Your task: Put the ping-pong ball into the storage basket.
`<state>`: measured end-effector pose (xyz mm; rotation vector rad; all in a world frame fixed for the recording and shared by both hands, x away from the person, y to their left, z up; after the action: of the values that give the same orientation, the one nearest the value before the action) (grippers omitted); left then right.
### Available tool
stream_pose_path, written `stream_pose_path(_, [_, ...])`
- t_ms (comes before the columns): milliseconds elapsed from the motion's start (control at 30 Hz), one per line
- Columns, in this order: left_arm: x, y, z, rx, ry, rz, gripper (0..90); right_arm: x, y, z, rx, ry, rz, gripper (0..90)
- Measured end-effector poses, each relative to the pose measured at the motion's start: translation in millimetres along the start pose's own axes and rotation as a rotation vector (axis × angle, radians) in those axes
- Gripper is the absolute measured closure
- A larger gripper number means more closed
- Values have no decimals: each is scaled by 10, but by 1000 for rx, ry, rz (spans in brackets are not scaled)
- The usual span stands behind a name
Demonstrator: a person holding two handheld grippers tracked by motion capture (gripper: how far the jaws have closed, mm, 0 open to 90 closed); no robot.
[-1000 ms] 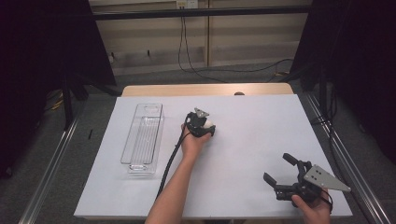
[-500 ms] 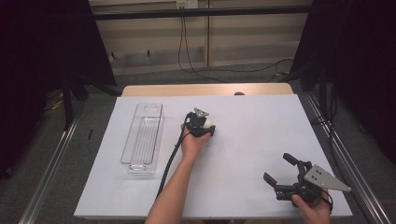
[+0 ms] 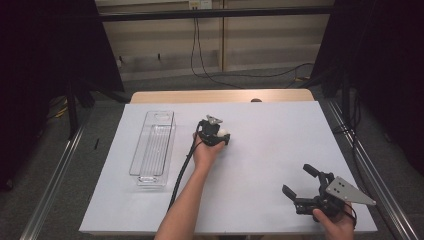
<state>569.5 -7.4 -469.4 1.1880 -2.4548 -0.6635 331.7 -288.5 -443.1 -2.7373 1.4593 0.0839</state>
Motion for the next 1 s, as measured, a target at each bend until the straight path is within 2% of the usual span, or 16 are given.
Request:
stream_pose_path(33, [-6,3,-3,5,8,15,511,1,1,1,-2,4,-3,9])
stream_pose_path(133, [-11,24,-19,9,17,-4,512,0,1,2,-2,0,-3,9])
stream_pose_path(200, [-17,38,-27,15,24,16,512,1,1,2,-1,1,-2,9])
stream_pose_path(233, [-32,55,-34,2,6,-1,511,-1,-1,1,0,-2,1,9])
stream_pose_path(267, [-33,61,-40,6,9,0,512,-2,-1,2,0,-3,-1,9])
stream_pose_path(367, [-27,75,-52,19,35,0,512,-3,-3,5,-3,1,-5,9])
stream_pose_path(433, [-54,95,-58,12,15,-5,512,-2,-6,8,-2,4,-5,9])
stream_pose_path(467, [-60,109,-63,3,19,-6,512,-4,-6,7,-2,4,-7,9])
stream_pose_path(533, [-56,116,-69,16,38,-6,512,-6,-6,6,-2,3,-8,9])
stream_pose_path(600, [-73,137,-79,6,24,-10,512,-3,-6,8,-2,5,-6,9])
stream_pose_path(667, [-69,145,-85,18,38,-6,512,-2,-5,9,-4,5,-2,9])
stream_pose_path(733, [-73,156,-92,19,37,1,512,-2,-6,8,-4,5,-4,9])
stream_pose_path(767, [-68,163,-95,22,40,-8,512,-3,-6,8,-4,5,-4,9])
stream_pose_path(833, [-84,180,-102,14,23,3,512,-4,-6,8,-4,6,-5,9])
stream_pose_path(1000, [-76,205,-120,32,48,0,512,-3,-5,9,-4,6,-5,9])
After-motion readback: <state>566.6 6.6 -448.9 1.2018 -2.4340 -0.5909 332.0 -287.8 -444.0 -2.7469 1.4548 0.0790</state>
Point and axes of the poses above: each handheld gripper's, and its own axes: y roughly backward along the jaws, z roughly out of its underside, x roughly to its right, the point moved 2 cm from there along -y, roughly forward along the jaws, and after that the axes turned 7 degrees about x, right-handed, at the moved point
